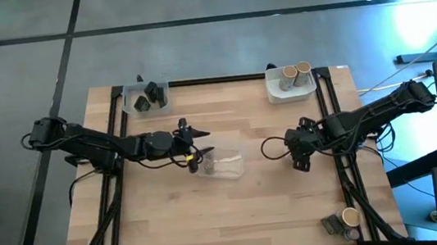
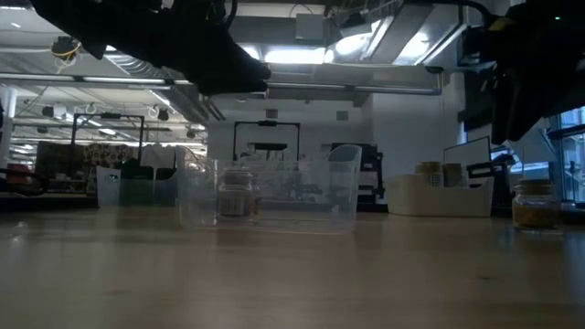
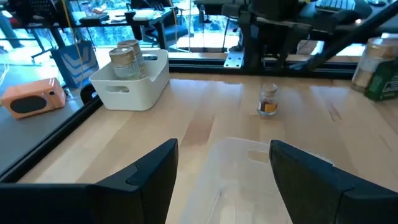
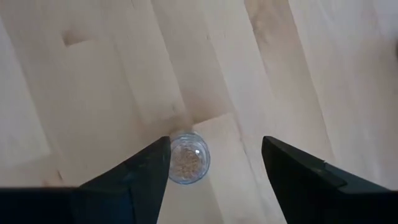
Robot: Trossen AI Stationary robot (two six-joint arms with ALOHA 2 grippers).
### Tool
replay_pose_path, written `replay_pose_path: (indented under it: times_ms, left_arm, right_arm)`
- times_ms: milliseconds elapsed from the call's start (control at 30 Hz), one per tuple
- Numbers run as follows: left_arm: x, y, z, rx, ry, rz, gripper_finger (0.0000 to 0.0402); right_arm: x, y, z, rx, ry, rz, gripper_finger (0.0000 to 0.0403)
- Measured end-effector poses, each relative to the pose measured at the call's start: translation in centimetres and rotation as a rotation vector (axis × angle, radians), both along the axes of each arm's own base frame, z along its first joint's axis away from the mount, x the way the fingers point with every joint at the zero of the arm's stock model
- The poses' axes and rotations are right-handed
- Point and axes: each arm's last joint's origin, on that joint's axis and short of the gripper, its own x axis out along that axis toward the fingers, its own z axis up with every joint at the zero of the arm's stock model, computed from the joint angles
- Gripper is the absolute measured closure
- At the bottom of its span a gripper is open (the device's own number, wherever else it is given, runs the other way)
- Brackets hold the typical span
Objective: Sort spices by type
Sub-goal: Put the brown seasoning bottle into the bottom transparent bin
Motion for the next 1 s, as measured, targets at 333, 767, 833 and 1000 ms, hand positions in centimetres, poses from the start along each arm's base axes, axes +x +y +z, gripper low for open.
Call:
replay_pose_path:
  times_ms: [333,767,833,1000]
  left_arm:
    - [0.0,0.0,-0.1,-0.024,0.004,0.006,0.0164]
    - [0.0,0.0,-0.1,-0.022,0.006,0.005,0.0164]
    - [0.0,0.0,-0.1,-0.024,0.006,0.006,0.0164]
    - [0.0,0.0,-0.1,-0.024,0.009,0.006,0.0164]
  right_arm:
    - [-0.2,-0.1,0.0,-0.02,0.02,0.025,0.0077]
    - [-0.4,-0.1,-1.0,0.014,0.03,-0.024,0.0025]
    - [-0.6,0.1,-1.9,0.06,0.053,-0.008,0.0029]
    - [-0.8,0.1,-4.2,0.112,0.05,0.001,0.0038]
